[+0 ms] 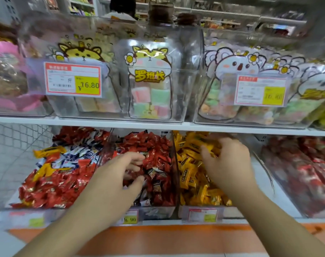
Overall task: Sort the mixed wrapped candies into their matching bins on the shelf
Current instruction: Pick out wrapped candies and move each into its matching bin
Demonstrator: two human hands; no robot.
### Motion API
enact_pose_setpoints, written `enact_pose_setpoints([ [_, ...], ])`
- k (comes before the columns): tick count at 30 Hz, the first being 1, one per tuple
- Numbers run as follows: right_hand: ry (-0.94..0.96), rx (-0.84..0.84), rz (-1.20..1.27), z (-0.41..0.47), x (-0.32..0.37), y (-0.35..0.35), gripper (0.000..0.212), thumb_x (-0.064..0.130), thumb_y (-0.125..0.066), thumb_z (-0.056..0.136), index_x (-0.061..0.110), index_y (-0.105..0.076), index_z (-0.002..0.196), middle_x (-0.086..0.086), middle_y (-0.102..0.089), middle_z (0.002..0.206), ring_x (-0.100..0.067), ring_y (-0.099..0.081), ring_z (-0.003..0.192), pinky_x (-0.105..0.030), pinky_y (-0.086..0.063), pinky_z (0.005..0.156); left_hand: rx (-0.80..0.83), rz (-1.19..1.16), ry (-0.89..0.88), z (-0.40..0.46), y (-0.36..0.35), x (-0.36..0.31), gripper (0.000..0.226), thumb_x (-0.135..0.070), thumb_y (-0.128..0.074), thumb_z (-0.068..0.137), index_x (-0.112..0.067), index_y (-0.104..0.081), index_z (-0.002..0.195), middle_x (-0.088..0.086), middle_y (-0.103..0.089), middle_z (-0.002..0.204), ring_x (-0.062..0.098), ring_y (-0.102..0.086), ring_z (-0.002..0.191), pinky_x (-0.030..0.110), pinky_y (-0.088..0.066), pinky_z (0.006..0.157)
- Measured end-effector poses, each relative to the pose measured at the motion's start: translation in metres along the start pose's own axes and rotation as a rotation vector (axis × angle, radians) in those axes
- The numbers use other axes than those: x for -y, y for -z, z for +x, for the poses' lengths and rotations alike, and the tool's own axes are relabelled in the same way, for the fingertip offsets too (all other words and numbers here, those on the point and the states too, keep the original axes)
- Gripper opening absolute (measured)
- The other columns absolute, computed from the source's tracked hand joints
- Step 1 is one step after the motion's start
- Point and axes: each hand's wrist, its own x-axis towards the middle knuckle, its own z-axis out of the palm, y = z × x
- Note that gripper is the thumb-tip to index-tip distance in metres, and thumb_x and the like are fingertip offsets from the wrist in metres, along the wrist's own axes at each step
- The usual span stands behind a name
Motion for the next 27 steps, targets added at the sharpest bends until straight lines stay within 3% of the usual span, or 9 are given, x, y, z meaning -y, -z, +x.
enact_pose_setpoints([
  [3, -0.101, 0.041, -0.127, 0.007, -0.012, -0.001, 0.050, 0.053, -0.065, 0.085, 0.024, -0.067, 0.125, -0.009, -0.072, 0.101, -0.038, -0.061, 0.105, -0.041, -0.052, 0.086, 0.010, 0.084, -0.022, -0.004, 0.008, 0.006, 0.039, -0.031, -0.068, 0.096, -0.052, -0.052, 0.126, -0.033, -0.057, 0.114, -0.023, -0.046, 0.110, -0.003, -0.040, 0.076],
  [7, -0.062, 0.149, -0.084, -0.001, 0.004, -0.009, 0.054, 0.042, -0.069, 0.089, 0.018, -0.060, 0.136, -0.008, -0.066, 0.125, -0.032, -0.051, 0.125, -0.041, -0.045, 0.105, 0.022, 0.129, -0.017, -0.007, 0.023, 0.014, 0.036, -0.031, -0.066, 0.097, -0.048, -0.055, 0.128, -0.034, -0.056, 0.116, -0.019, -0.049, 0.110, 0.006, -0.042, 0.083],
  [14, 0.195, 0.287, 0.065, -0.031, 0.065, -0.019, 0.048, 0.033, -0.070, 0.094, 0.024, -0.056, 0.140, 0.006, -0.058, 0.137, -0.017, -0.052, 0.130, -0.025, -0.039, 0.101, -0.063, 0.211, 0.022, -0.010, 0.053, 0.040, 0.030, -0.029, -0.064, 0.099, -0.044, -0.056, 0.124, -0.029, -0.054, 0.114, -0.012, -0.053, 0.102, 0.002, -0.041, 0.077],
  [18, 0.269, 0.315, 0.081, -0.043, 0.090, -0.029, 0.046, 0.025, -0.073, 0.092, 0.022, -0.060, 0.136, 0.009, -0.061, 0.132, -0.014, -0.056, 0.126, -0.020, -0.036, 0.101, -0.175, 0.325, 0.075, 0.000, 0.083, 0.081, 0.032, -0.020, -0.065, 0.097, -0.031, -0.062, 0.126, -0.020, -0.054, 0.117, 0.005, -0.056, 0.109, 0.020, -0.046, 0.091],
  [22, 0.281, 0.341, 0.078, -0.047, 0.101, -0.036, 0.045, 0.022, -0.073, 0.092, 0.022, -0.062, 0.135, 0.008, -0.063, 0.133, -0.015, -0.057, 0.127, -0.023, -0.039, 0.104, -0.261, 0.408, 0.172, 0.010, 0.112, 0.129, 0.039, -0.012, -0.068, 0.092, -0.020, -0.064, 0.129, 0.002, -0.062, 0.128, 0.026, -0.060, 0.118, 0.036, -0.049, 0.098],
  [27, 0.265, 0.361, 0.077, -0.048, 0.103, -0.041, 0.044, 0.021, -0.075, 0.089, 0.026, -0.063, 0.131, 0.010, -0.063, 0.130, -0.016, -0.060, 0.124, -0.025, -0.043, 0.101, -0.156, 0.427, 0.243, 0.020, 0.112, 0.153, 0.055, -0.009, -0.059, 0.097, -0.018, -0.048, 0.150, 0.005, -0.048, 0.152, 0.029, -0.053, 0.133, 0.040, -0.046, 0.108],
])
